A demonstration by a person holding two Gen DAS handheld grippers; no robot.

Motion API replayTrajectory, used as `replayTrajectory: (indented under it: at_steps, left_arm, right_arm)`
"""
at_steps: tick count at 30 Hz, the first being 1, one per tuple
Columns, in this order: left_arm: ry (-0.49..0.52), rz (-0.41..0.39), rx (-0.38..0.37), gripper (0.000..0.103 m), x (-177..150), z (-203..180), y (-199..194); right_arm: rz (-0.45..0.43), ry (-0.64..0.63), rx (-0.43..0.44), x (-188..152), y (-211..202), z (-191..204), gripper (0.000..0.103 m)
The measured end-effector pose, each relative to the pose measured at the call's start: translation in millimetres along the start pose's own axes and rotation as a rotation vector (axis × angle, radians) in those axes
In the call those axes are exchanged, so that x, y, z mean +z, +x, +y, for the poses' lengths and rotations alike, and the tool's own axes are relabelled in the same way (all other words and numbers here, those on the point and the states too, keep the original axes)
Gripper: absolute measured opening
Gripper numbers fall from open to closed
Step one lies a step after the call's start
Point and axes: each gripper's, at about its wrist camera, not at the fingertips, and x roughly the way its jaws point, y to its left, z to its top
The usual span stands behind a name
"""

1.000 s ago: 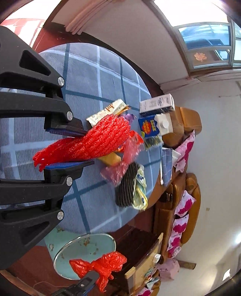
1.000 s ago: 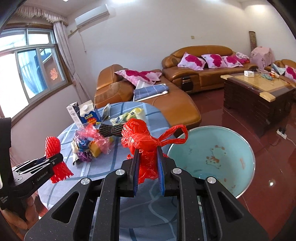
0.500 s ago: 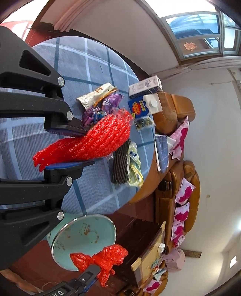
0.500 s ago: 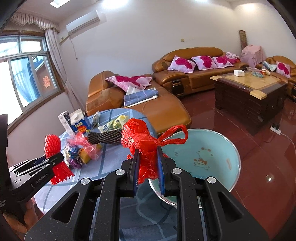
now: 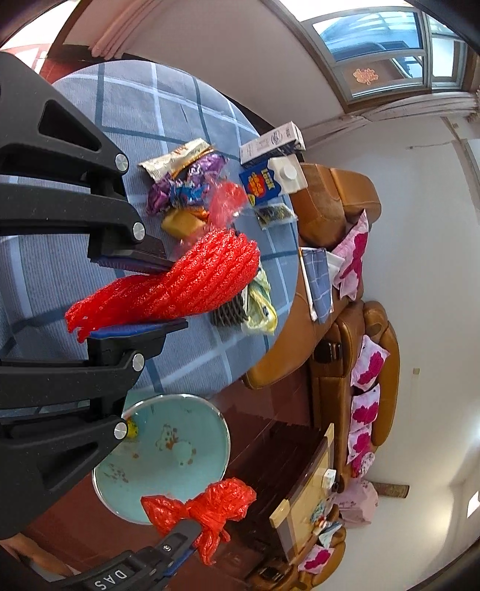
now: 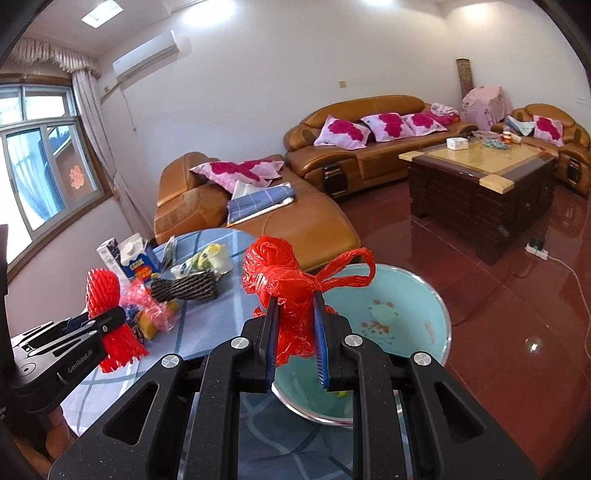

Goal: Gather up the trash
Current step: 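Carry the red string bag and red mesh sleeve in both grippers over the bucket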

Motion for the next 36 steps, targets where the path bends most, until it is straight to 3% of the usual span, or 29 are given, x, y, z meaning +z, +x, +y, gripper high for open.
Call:
replayTrajectory:
  at_steps: [19, 36]
  left_arm:
    - [0.095, 0.023, -0.056, 0.024, 11, -67, 24]
    - [0.137, 0.088, -0.105, 0.024, 8, -112, 57]
  right_arm:
    - [0.012, 0.09, -0.132, -2, 21, -51, 0.018]
    - [0.088, 0.119, -0.181, -10, 43, -73, 0.018]
